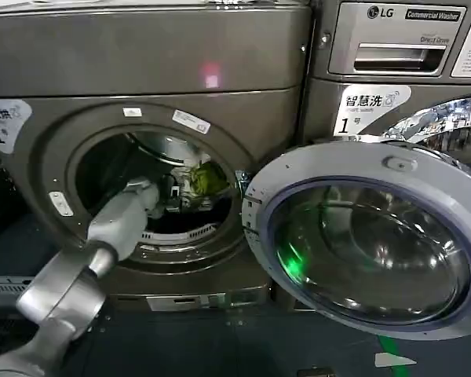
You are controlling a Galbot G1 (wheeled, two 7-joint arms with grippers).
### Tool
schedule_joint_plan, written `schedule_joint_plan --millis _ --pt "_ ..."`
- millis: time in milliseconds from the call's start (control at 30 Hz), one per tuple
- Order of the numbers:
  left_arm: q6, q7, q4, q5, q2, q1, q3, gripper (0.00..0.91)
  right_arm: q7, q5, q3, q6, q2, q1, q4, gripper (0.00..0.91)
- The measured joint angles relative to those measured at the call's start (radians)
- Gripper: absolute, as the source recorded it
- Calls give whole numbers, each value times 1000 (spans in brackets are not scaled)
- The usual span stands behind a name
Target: Grasp the clothes from the dryer.
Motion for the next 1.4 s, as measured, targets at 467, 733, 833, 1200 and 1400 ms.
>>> schedule_joint_plan --millis 467,733,833,1200,1400 --pt "45 -109 -57 -196 13 23 -83 0 1 -2 -10 0 1 2 11 907" --pt "63 -208 -127 -454 18 68 -196 0 2 0 -6 5 8 -2 10 907" --pt "61 -272 -161 -555 17 98 -244 0 2 0 -10 8 9 2 12 907" --pt "0 -569 -338 -808 -4 244 -433 0 18 11 -29 25 9 15 19 907" --pt "-53 -752 -460 -847 -28 327 -542 0 17 6 -33 51 13 15 19 907"
